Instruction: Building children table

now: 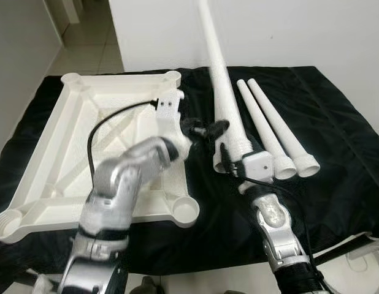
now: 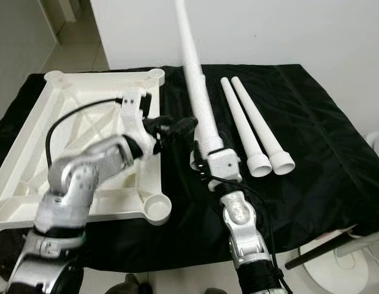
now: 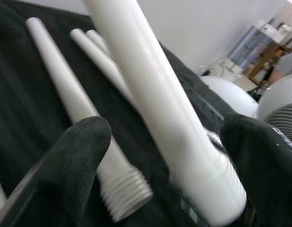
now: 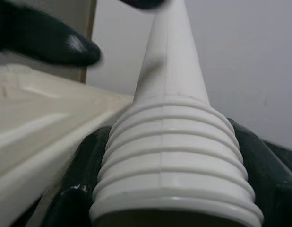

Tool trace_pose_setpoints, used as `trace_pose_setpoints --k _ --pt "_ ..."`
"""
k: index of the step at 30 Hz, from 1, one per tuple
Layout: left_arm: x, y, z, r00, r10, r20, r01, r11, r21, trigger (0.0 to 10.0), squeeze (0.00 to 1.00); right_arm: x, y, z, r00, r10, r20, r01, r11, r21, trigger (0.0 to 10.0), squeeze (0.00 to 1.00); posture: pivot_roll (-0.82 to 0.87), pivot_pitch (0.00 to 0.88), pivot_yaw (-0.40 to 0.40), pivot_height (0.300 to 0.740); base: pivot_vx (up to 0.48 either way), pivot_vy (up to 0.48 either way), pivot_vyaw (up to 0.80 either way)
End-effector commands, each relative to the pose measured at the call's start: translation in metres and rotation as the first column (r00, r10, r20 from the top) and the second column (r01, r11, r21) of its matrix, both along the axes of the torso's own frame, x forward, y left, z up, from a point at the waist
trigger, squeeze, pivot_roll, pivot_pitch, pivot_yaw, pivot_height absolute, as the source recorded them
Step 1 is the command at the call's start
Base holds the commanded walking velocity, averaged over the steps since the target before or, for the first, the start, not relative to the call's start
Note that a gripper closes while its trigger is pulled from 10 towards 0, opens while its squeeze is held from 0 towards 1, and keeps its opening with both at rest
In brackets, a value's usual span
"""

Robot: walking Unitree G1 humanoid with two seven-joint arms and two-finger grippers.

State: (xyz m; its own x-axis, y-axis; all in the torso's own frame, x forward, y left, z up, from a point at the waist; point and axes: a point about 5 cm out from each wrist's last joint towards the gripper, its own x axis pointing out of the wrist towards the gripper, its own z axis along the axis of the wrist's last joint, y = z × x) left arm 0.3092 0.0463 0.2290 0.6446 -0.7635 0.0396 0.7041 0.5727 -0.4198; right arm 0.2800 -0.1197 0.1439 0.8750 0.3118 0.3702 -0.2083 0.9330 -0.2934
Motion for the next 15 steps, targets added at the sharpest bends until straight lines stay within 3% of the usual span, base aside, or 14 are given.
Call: trace_pose_setpoints --k 1,5,8,15 --pt "0.003 -0.001 -0.001 0.993 -0.100 -0.057 0.096 0.993 -0.064 10.0 0.00 -0.001 0.010 0.012 0.996 0.060 0.073 -0.058 0.998 -0.031 10.0 0.00 -0.11 0.000 0.068 0.740 0.000 0.000 0.00" --pt "0.006 0.001 0.002 0.991 -0.109 -0.078 0.101 0.991 -0.092 10.0 0.00 -0.001 0.014 0.014 0.993 0.081 0.086 -0.077 0.996 -0.044 10.0 0.00 -0.11 0.000 0.068 0.740 0.000 0.000 0.00" --pt "0.019 0.005 0.007 0.989 -0.095 -0.111 0.085 0.992 -0.096 10.0 0.00 -0.002 0.025 0.017 0.983 0.139 0.120 -0.125 0.985 -0.120 10.0 0.00 -0.10 0.000 0.066 0.740 0.000 0.000 0.00" --pt "0.032 0.012 0.017 0.988 -0.062 -0.140 0.045 0.992 -0.121 10.0 0.00 -0.008 0.028 0.016 0.974 0.150 0.172 -0.114 0.972 -0.203 10.0 0.00 -0.10 0.000 0.069 0.740 0.000 0.000 0.00"
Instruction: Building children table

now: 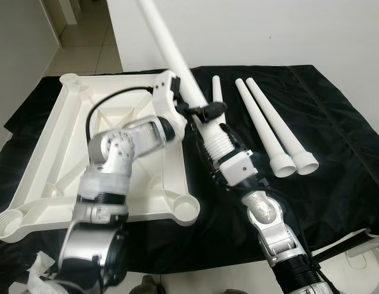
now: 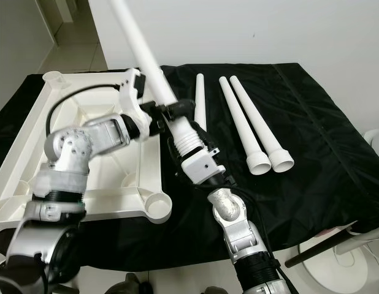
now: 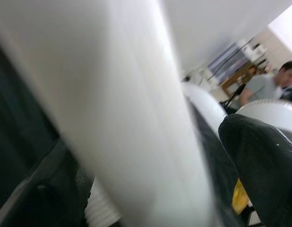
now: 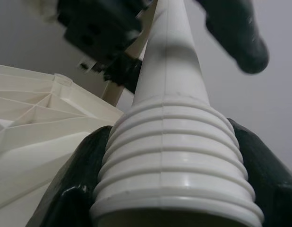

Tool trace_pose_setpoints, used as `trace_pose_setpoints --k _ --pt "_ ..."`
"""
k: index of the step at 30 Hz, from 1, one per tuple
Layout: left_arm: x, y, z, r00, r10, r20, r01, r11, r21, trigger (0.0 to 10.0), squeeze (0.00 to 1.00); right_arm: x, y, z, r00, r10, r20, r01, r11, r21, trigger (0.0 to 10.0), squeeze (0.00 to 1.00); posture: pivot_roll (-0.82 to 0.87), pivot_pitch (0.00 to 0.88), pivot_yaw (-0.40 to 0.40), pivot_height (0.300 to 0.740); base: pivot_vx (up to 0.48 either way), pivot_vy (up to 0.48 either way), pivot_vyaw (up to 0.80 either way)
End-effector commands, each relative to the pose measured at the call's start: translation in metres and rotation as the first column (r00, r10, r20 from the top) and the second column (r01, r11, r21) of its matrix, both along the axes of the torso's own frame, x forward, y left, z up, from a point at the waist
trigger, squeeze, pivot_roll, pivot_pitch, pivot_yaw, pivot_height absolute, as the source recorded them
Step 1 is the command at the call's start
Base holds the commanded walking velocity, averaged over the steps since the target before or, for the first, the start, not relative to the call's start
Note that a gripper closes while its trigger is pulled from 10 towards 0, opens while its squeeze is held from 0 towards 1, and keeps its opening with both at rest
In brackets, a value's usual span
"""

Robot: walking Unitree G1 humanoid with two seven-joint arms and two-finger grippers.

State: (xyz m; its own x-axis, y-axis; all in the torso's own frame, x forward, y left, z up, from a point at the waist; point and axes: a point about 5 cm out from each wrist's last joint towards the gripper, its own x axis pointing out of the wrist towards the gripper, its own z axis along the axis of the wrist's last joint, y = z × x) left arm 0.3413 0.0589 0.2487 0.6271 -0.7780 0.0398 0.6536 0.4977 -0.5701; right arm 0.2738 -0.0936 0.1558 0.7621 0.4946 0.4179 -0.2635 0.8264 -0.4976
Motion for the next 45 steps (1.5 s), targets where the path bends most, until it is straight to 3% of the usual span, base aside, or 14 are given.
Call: trace_pose_setpoints --k 1,8,11,12,15,23,24,26,27,36,37,39,40,45 --pt "0.000 0.000 -0.003 1.000 -0.025 -0.009 0.025 1.000 -0.009 10.0 0.00 -0.002 0.002 0.004 0.999 0.007 0.036 -0.007 1.000 -0.002 10.0 0.00 -0.10 0.000 0.069 0.740 0.000 0.000 0.00" --pt "0.027 0.025 0.018 0.996 0.070 -0.061 -0.073 0.997 -0.039 10.0 0.00 -0.023 -0.018 -0.018 0.985 -0.084 0.151 0.109 0.981 -0.161 10.0 0.00 -0.10 0.002 0.075 0.740 0.000 0.000 0.00" --pt "0.031 0.028 0.023 0.995 0.072 -0.063 -0.075 0.996 -0.045 7.6 0.00 -0.026 -0.024 -0.022 0.979 -0.094 0.180 0.131 0.970 -0.203 10.0 0.00 -0.11 0.001 0.080 0.740 0.000 0.000 0.00" --pt "0.032 0.028 0.026 0.996 0.069 -0.058 -0.072 0.995 -0.062 1.6 0.00 -0.026 -0.025 -0.022 0.978 -0.097 0.184 0.136 0.968 -0.211 10.0 0.00 -0.11 0.000 0.080 0.740 0.000 0.000 0.00" --pt "0.034 0.029 0.028 0.996 0.066 -0.065 -0.071 0.994 -0.080 0.0 0.00 -0.027 -0.026 -0.023 0.976 -0.095 0.196 0.139 0.964 -0.225 10.0 0.00 -0.11 0.000 0.080 0.740 0.000 0.000 0.00" --pt "0.034 0.029 0.034 0.998 0.046 -0.050 -0.052 0.992 -0.116 0.0 0.00 -0.027 -0.020 -0.023 0.974 -0.057 0.219 0.113 0.961 -0.251 10.0 0.00 -0.11 0.002 0.077 0.740 0.000 0.000 0.00" --pt "0.034 0.029 0.034 0.998 0.044 -0.053 -0.050 0.991 -0.121 0.0 0.00 -0.028 -0.019 -0.023 0.976 -0.044 0.214 0.096 0.966 -0.241 10.0 0.74 -0.11 0.002 0.077 0.740 0.000 0.000 0.00" --pt "0.034 0.029 0.034 0.998 0.044 -0.053 -0.050 0.991 -0.121 0.0 0.00 -0.028 -0.019 -0.023 0.976 -0.044 0.214 0.096 0.966 -0.241 10.0 0.74 -0.11 0.002 0.077 0.740 0.000 0.000 0.00" --pt "0.034 0.029 0.035 0.998 0.047 -0.051 -0.053 0.991 -0.126 0.0 0.00 -0.029 -0.018 -0.022 0.978 -0.035 0.207 0.082 0.972 -0.221 10.0 1.00 -0.11 0.004 0.071 0.740 0.000 0.000 0.00" --pt "0.039 0.036 0.039 0.997 0.060 -0.040 -0.065 0.989 -0.135 0.0 0.00 -0.031 -0.019 -0.024 0.985 -0.071 0.156 0.088 0.990 -0.109 10.0 1.00 -0.11 0.004 0.066 0.740 0.000 0.000 0.00" --pt "0.040 0.038 0.039 0.997 0.077 -0.026 -0.080 0.989 -0.126 10.0 0.00 -0.030 -0.020 -0.024 0.989 -0.087 0.119 0.096 0.993 -0.068 10.0 0.40 -0.10 0.000 0.061 0.740 0.000 0.000 0.00" --pt "0.040 0.038 0.039 0.997 0.077 -0.026 -0.080 0.989 -0.126 10.0 0.00 -0.030 -0.020 -0.024 0.989 -0.087 0.119 0.096 0.993 -0.068 10.0 0.40 -0.10 0.000 0.061 0.740 0.000 0.000 0.00" --pt "0.042 0.041 0.041 0.995 0.100 -0.010 -0.101 0.988 -0.117 10.0 0.00 -0.029 -0.021 -0.024 0.992 -0.103 0.075 0.105 0.994 -0.028 10.0 0.00 -0.10 0.000 0.061 0.740 0.000 0.000 0.00" --pt "0.045 0.052 0.044 0.981 0.185 0.063 -0.180 0.981 -0.073 10.0 0.00 -0.024 -0.025 -0.025 0.991 -0.128 -0.040 0.131 0.988 0.077 10.0 0.00 -0.10 0.000 0.058 0.740 0.000 0.000 0.00"
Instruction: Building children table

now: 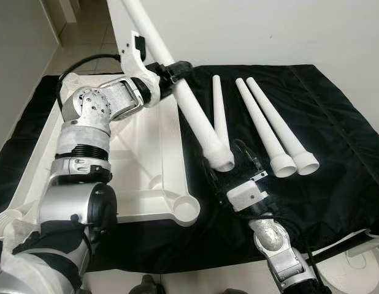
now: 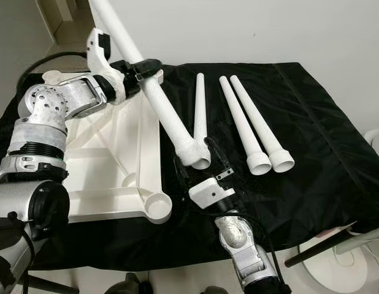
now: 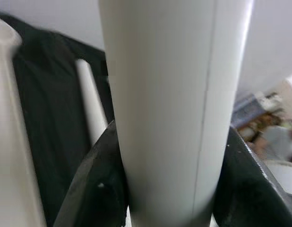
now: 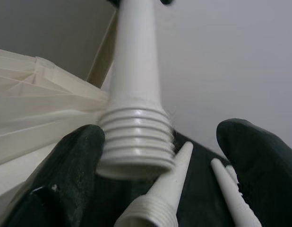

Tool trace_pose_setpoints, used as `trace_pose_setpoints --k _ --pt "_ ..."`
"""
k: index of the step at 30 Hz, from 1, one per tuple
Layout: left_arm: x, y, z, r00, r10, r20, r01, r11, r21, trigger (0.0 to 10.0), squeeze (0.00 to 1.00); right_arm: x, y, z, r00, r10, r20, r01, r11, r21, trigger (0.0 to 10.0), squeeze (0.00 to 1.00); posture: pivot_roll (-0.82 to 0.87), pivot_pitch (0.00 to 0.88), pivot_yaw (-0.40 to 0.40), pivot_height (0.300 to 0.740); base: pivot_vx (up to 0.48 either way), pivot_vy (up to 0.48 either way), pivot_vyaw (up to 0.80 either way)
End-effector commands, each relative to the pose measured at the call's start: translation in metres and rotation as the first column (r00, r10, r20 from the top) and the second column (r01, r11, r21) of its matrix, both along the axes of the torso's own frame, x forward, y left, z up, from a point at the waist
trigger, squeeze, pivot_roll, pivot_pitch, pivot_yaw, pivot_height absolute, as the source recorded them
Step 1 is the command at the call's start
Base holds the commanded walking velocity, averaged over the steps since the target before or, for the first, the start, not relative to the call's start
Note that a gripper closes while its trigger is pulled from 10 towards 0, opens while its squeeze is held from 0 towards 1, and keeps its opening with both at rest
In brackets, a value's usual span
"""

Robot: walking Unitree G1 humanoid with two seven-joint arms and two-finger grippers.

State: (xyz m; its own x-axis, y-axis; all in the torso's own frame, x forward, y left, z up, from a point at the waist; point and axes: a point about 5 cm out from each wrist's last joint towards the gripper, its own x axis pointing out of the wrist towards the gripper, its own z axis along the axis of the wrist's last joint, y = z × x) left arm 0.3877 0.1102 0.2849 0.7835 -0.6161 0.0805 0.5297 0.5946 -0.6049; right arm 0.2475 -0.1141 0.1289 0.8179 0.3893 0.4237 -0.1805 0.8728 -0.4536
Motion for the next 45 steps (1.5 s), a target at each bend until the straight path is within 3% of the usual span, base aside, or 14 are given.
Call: trace_pose_setpoints --k 1,9,15,17,18,20,24,28,31,36,45 --pt "-0.001 0.003 0.009 0.995 -0.017 0.097 0.015 1.000 0.025 10.0 0.00 0.004 -0.006 0.003 0.999 -0.026 -0.035 0.028 0.998 0.054 10.0 0.00 -0.10 0.000 0.057 0.740 0.000 0.000 0.00" --pt "-0.004 -0.001 0.013 0.973 0.060 0.221 -0.087 0.989 0.117 10.0 0.00 0.015 0.000 0.015 0.991 0.037 -0.131 -0.017 0.988 0.151 10.0 0.00 -0.11 0.000 0.055 0.740 0.000 0.000 0.00" --pt "-0.016 -0.010 0.021 0.931 0.103 0.351 -0.169 0.972 0.162 10.0 0.00 0.026 0.009 0.032 0.975 0.093 -0.201 -0.056 0.982 0.180 10.0 0.00 -0.11 0.000 0.053 0.740 0.000 0.000 0.00" --pt "-0.022 -0.018 0.024 0.885 0.126 0.448 -0.241 0.947 0.210 10.0 0.00 0.027 0.017 0.038 0.946 0.180 -0.268 -0.137 0.975 0.173 10.0 0.00 -0.10 0.000 0.047 0.740 0.000 0.000 0.00" --pt "-0.022 -0.018 0.024 0.885 0.126 0.448 -0.241 0.947 0.210 10.0 0.00 0.027 0.017 0.038 0.946 0.180 -0.268 -0.137 0.975 0.173 10.0 0.00 -0.10 0.000 0.047 0.740 0.000 0.000 0.00" --pt "-0.028 -0.026 0.028 0.846 0.126 0.517 -0.282 0.930 0.236 10.0 0.00 0.031 0.020 0.043 0.933 0.200 -0.299 -0.151 0.972 0.179 10.0 0.00 -0.10 0.000 0.041 0.740 0.000 0.000 0.00" --pt "-0.030 -0.029 0.029 0.834 0.123 0.538 -0.291 0.926 0.239 10.0 0.00 0.033 0.019 0.044 0.931 0.195 -0.307 -0.142 0.972 0.185 10.0 0.00 -0.10 0.000 0.041 0.740 0.000 0.000 0.00" --pt "-0.045 -0.050 0.030 0.796 0.066 0.602 -0.272 0.927 0.258 10.0 0.00 0.051 0.014 0.054 0.940 0.126 -0.317 -0.076 0.983 0.167 10.0 0.00 -0.10 0.000 0.036 0.740 0.000 0.000 0.00" --pt "-0.049 -0.053 0.030 0.790 0.054 0.611 -0.265 0.928 0.261 10.0 0.00 0.054 0.013 0.058 0.942 0.117 -0.313 -0.067 0.984 0.165 10.0 0.00 -0.10 0.000 0.036 0.740 0.000 0.000 0.00" --pt "-0.062 -0.071 0.030 0.764 0.026 0.645 -0.249 0.934 0.257 10.0 0.00 0.075 0.012 0.069 0.939 0.075 -0.334 -0.033 0.991 0.131 10.0 0.00 -0.09 0.000 0.035 0.740 0.000 0.000 0.00" --pt "-0.068 -0.077 0.031 0.759 0.022 0.651 -0.234 0.942 0.241 10.0 0.00 0.089 0.017 0.064 0.930 0.056 -0.364 -0.042 0.998 0.046 10.0 0.00 -0.08 0.000 0.032 0.740 0.000 0.000 0.00"
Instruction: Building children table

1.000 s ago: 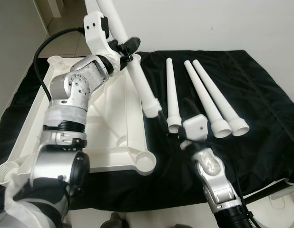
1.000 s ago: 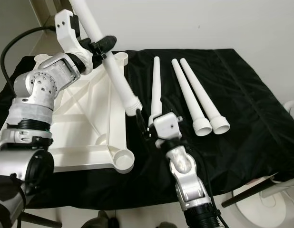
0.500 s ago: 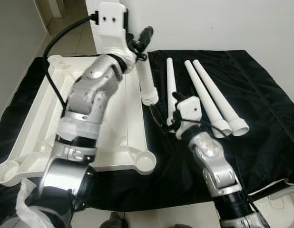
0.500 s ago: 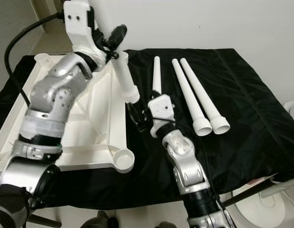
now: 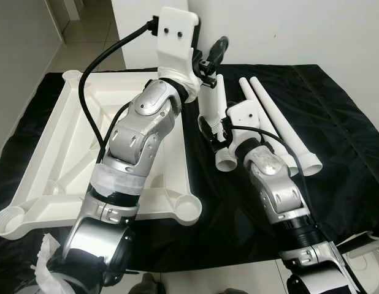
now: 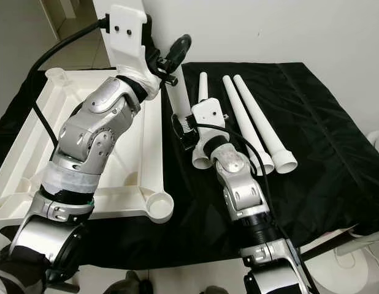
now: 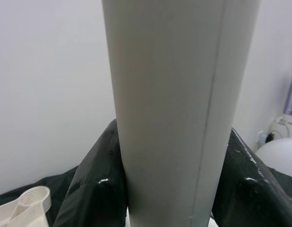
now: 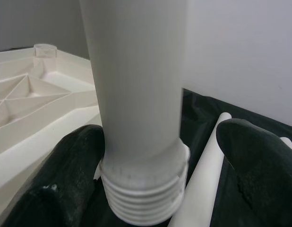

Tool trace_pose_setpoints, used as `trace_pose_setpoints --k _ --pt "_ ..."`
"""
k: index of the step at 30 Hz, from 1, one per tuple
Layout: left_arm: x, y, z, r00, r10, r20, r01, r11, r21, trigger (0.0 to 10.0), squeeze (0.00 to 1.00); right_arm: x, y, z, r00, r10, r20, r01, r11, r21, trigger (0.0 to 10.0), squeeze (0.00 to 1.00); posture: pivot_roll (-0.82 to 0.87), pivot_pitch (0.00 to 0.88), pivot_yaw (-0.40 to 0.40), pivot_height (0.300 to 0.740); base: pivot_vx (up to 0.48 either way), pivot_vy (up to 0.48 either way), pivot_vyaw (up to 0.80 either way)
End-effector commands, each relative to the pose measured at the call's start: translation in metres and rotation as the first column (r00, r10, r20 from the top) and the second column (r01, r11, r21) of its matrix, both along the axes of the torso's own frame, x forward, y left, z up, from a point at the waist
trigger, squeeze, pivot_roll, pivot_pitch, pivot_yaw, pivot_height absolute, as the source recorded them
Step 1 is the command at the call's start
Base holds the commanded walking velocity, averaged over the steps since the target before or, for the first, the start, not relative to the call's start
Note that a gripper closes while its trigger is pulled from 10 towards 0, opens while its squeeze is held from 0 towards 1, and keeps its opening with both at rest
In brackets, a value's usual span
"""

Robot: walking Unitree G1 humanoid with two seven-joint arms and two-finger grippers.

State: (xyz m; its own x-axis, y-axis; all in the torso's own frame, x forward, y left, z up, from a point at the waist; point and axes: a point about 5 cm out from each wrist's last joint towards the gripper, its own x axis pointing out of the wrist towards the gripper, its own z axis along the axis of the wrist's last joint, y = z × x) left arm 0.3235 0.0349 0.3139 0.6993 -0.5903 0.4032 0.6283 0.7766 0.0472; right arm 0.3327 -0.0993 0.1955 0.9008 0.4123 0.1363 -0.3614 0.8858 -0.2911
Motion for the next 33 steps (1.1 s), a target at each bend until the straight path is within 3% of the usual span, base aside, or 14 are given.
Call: trace_pose_setpoints --k 1,14,25,26,27,28,29,33 --pt "-0.004 -0.002 0.002 1.000 -0.004 0.018 0.004 1.000 -0.007 10.0 0.00 0.003 0.002 -0.002 1.000 0.007 -0.010 -0.007 0.999 -0.032 10.0 0.00 -0.08 0.000 0.032 0.740 0.000 0.000 0.00" --pt "-0.010 -0.005 0.003 1.000 -0.009 0.023 0.009 1.000 -0.015 10.0 0.00 0.014 0.014 0.005 0.997 0.052 0.048 -0.046 0.992 -0.120 10.0 0.00 -0.08 0.000 0.031 0.740 0.000 0.000 0.00" --pt "-0.011 -0.006 0.003 1.000 -0.009 0.022 0.009 1.000 -0.017 10.0 0.00 0.015 0.017 0.011 0.993 0.077 0.093 -0.066 0.990 -0.121 10.0 0.00 -0.08 0.000 0.031 0.740 0.000 0.000 0.00" --pt "-0.011 -0.006 0.003 1.000 -0.009 0.023 0.009 1.000 -0.018 10.0 0.00 0.015 0.017 0.011 0.992 0.080 0.095 -0.068 0.990 -0.121 4.7 0.00 -0.08 0.000 0.031 0.740 0.000 0.000 0.00" --pt "-0.011 -0.006 0.003 1.000 -0.009 0.023 0.009 1.000 -0.018 10.0 0.00 0.015 0.017 0.011 0.992 0.080 0.095 -0.068 0.990 -0.121 4.7 0.00 -0.08 0.000 0.031 0.740 0.000 0.000 0.00" --pt "-0.011 -0.006 0.003 1.000 -0.008 0.023 0.009 1.000 -0.018 10.0 0.00 0.015 0.017 0.010 0.992 0.080 0.094 -0.068 0.990 -0.120 3.8 0.00 -0.08 0.000 0.031 0.740 0.000 0.000 0.00" --pt "-0.011 -0.006 0.004 1.000 -0.008 0.024 0.009 1.000 -0.018 10.0 0.00 0.015 0.017 0.010 0.992 0.080 0.097 -0.068 0.989 -0.128 0.0 0.00 -0.08 0.000 0.029 0.740 0.000 0.000 0.00" --pt "-0.012 -0.006 0.004 1.000 -0.006 0.030 0.007 1.000 -0.014 10.0 0.00 0.016 0.015 0.010 0.994 0.066 0.085 -0.056 0.992 -0.115 0.0 0.00 -0.08 0.000 0.030 0.740 0.000 0.000 0.00"
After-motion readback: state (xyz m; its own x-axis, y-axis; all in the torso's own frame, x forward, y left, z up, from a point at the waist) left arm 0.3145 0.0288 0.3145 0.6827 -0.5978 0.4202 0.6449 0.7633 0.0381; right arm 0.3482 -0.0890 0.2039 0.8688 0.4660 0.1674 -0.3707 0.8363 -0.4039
